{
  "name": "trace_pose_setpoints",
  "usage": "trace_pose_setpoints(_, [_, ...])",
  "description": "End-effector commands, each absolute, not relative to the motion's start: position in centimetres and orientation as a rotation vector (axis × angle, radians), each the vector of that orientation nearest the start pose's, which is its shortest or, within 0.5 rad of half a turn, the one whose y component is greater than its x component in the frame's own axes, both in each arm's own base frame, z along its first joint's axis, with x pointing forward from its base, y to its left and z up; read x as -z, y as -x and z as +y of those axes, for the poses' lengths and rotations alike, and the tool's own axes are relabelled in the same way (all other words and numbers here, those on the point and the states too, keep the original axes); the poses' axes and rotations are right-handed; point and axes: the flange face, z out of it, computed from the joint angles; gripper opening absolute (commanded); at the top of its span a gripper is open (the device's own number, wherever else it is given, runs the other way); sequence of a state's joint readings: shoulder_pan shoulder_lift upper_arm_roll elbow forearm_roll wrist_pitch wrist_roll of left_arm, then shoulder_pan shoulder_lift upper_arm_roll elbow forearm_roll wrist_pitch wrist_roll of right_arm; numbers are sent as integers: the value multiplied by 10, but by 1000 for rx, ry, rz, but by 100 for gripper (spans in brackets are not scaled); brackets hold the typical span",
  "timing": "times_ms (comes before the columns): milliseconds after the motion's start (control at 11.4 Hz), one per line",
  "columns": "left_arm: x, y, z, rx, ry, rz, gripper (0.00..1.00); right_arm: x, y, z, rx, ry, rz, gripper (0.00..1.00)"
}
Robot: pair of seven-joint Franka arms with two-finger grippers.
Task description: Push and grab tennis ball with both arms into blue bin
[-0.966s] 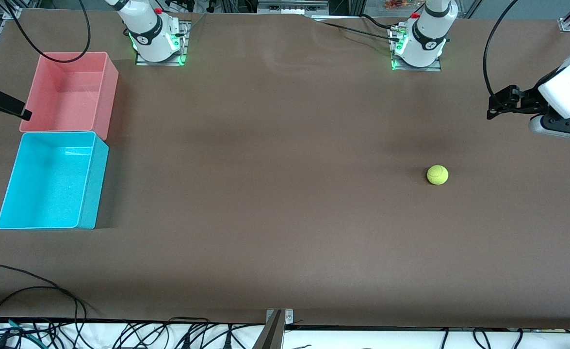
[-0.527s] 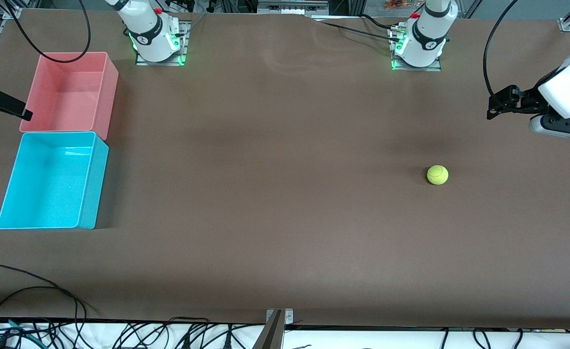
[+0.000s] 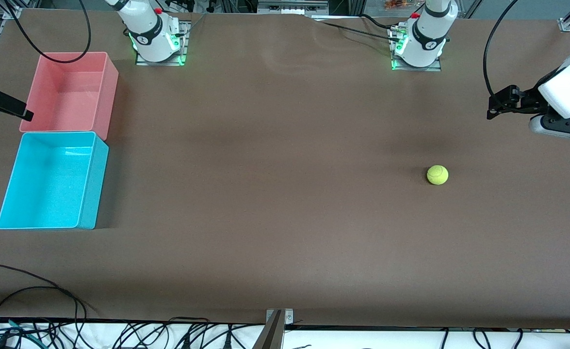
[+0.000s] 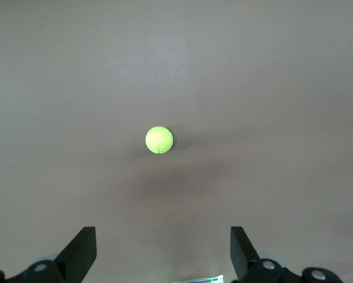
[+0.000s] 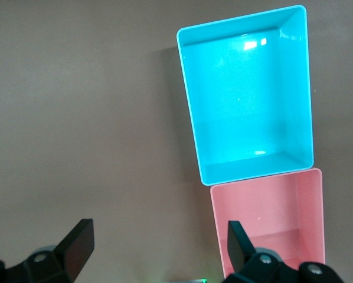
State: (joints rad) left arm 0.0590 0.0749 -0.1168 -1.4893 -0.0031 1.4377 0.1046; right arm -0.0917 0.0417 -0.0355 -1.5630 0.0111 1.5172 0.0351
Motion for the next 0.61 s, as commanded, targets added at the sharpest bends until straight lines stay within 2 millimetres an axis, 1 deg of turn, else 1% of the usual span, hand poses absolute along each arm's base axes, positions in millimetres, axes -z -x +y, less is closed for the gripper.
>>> trace_pose_setpoints(0, [-614,-562,-29,-203,3116,247,100,-602,-557,-68,-126,3095,242,100])
trace_pose_setpoints(439, [-613,-560,-29,-201,3115,249,100,-602,-557,-67,-133,3094,239,100])
trace_pose_setpoints(527, [-609,-562,-27,-199,3115,242,100,-602,-557,-67,-133,3093,237,100])
